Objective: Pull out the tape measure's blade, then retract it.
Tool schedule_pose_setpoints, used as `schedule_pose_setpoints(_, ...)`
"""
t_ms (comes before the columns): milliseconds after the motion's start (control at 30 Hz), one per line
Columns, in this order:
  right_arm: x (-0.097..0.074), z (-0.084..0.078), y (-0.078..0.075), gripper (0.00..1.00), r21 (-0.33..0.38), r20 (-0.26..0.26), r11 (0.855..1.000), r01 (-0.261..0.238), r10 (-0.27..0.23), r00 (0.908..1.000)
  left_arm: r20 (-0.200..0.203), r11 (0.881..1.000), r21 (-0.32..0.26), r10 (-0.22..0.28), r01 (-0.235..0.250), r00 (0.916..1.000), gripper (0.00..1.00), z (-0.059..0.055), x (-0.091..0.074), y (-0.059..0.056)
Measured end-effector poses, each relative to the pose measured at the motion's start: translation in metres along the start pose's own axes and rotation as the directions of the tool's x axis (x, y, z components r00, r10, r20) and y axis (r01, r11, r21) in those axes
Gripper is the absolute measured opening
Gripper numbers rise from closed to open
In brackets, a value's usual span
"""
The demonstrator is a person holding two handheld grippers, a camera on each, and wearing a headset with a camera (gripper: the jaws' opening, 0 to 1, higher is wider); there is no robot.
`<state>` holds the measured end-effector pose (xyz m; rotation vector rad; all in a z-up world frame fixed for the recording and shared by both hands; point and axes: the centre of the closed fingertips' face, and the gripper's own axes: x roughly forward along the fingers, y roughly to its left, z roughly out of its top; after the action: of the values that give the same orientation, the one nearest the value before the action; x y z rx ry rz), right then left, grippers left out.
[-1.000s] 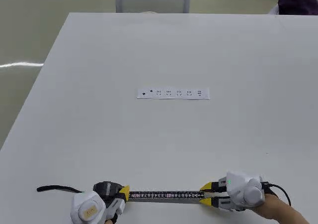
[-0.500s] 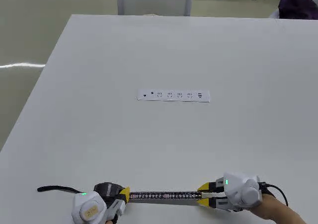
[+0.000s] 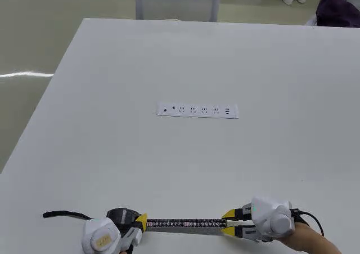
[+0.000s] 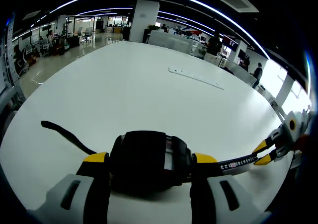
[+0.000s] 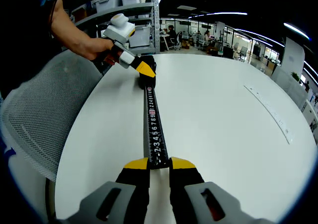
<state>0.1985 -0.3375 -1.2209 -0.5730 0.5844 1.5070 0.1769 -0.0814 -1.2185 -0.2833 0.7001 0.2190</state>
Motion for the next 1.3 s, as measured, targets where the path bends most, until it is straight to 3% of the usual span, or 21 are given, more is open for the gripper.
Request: schedule_pose_setpoints(1300,0.02,0.023,-0.001,0.13,-0.032,-0.008,0.999,-0.033,0.033,0.9994,-0.003,0.998,-0.049,-0.027,0.027,0.9996,0.62,0.004,-0.001,0.002)
